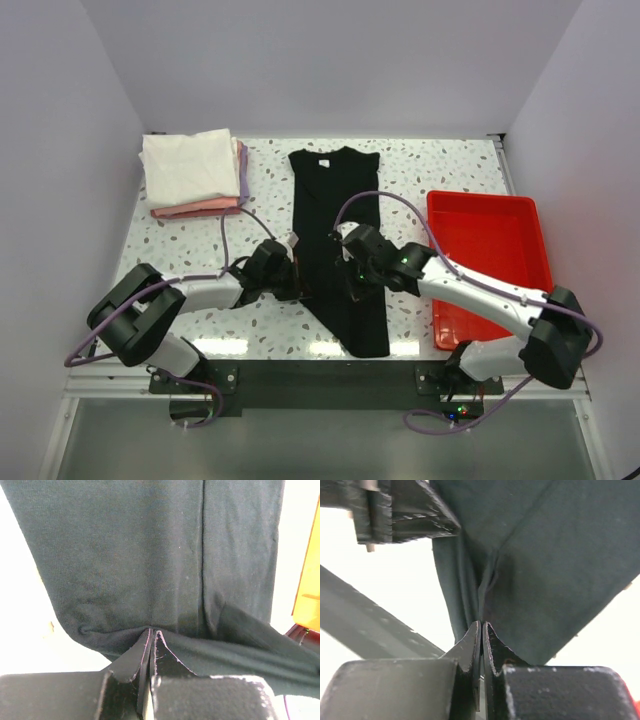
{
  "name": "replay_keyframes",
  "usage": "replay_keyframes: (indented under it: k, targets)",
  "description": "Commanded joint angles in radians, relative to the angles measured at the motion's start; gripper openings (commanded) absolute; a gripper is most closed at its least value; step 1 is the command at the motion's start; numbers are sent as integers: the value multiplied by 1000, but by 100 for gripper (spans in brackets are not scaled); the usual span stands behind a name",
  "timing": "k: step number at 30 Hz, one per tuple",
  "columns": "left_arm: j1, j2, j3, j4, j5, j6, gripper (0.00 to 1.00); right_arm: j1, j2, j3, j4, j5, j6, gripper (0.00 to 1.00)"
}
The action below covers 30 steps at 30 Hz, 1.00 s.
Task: Fold and stack the t-shirts
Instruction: Fold the tshirt
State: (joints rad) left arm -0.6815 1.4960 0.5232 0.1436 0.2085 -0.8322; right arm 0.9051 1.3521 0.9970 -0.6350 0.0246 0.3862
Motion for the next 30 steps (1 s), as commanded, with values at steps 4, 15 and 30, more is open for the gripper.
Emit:
replay_keyframes:
  k: [4, 15, 30]
  targets:
    - [8, 18, -65, -199, -126, 15, 0, -5, -157, -156, 133, -173, 186, 0]
    - [8, -69, -65, -272, -182, 24, 0, 3, -248, -336, 260, -345, 303, 14]
    - [8, -284, 20, -458, -213, 62, 27, 51, -245, -167, 83, -160, 169, 99]
